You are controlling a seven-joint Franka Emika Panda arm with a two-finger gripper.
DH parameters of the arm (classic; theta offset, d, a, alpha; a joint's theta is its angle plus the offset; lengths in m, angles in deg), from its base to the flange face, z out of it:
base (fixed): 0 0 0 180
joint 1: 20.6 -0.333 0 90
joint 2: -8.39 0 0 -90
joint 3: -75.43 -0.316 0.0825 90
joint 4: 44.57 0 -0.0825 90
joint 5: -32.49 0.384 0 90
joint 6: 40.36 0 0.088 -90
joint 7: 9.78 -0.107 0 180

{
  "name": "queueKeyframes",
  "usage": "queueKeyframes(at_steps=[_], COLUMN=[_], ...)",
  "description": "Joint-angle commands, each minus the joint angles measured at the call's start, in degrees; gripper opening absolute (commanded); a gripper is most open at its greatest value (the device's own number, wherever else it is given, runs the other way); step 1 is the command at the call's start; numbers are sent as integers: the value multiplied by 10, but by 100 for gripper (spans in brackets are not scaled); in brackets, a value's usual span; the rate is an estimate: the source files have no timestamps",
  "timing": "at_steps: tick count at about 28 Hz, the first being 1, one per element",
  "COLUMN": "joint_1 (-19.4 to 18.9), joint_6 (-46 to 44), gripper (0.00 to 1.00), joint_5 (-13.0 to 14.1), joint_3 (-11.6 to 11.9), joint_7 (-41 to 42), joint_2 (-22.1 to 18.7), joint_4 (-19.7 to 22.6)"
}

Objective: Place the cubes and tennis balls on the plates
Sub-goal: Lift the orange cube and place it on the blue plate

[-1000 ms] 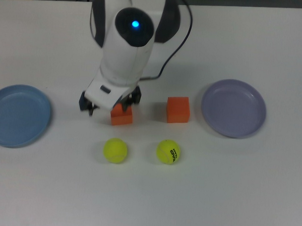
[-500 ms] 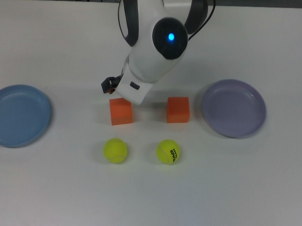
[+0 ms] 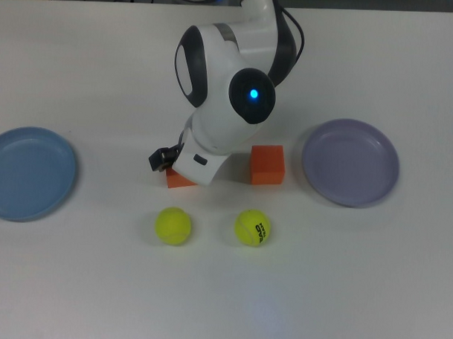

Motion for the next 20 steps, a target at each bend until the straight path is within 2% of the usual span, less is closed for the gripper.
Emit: queueKeyframes(at_steps=[1,7,8,9,12,14,18,20], joint_1=[-2,4,6,18,38,49,73,79], joint_6=[15,14,14,14,16,36,72,76], gripper=[0,0,0,0,0,0,0,0], joint_5=[-14,-7,-3,12,30,30,28,28], joint_3=[8,9,9,13,34,58,82,105], joint_7=[-12,-15,-16,-17,-11,-9,-9,-9], joint_2=[0,-10,-13,-20,-32,-33,-32,-26], joint_4=[2,-15,-23,-36,-48,-54,-49,-47])
